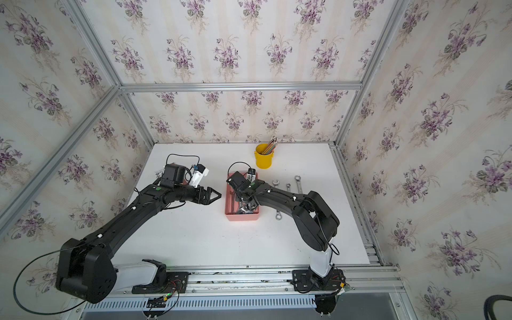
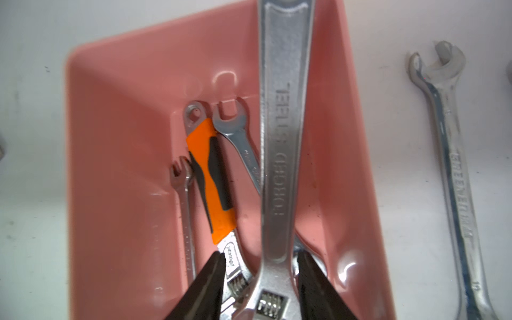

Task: Take out the wrench from the storage box
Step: Pick up the wrench from the storage box.

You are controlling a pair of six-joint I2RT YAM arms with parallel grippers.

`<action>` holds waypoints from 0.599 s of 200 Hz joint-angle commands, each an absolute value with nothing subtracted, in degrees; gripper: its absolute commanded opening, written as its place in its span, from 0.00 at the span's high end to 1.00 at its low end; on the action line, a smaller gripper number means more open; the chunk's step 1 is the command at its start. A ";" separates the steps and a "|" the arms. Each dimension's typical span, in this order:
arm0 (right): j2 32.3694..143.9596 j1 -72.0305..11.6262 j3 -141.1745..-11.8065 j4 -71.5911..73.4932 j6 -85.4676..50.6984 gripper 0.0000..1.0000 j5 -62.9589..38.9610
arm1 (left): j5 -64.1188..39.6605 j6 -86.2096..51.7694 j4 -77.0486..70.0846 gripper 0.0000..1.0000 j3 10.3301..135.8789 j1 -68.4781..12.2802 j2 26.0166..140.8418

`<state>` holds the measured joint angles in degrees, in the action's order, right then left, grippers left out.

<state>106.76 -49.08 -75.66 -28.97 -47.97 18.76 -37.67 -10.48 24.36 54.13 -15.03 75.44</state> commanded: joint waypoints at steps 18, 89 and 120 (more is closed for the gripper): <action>109.00 -49.13 -75.91 -30.20 -47.05 0.52 19.41 | -38.41 -9.85 23.18 0.01 55.50 -15.00 76.89; 112.61 -47.72 -76.23 -25.59 -46.08 0.59 16.72 | -38.15 -9.60 23.11 0.01 54.73 -15.01 76.94; 113.83 -47.69 -77.18 -24.80 -45.79 0.66 16.16 | -37.94 -9.34 23.37 0.01 54.18 -14.95 76.30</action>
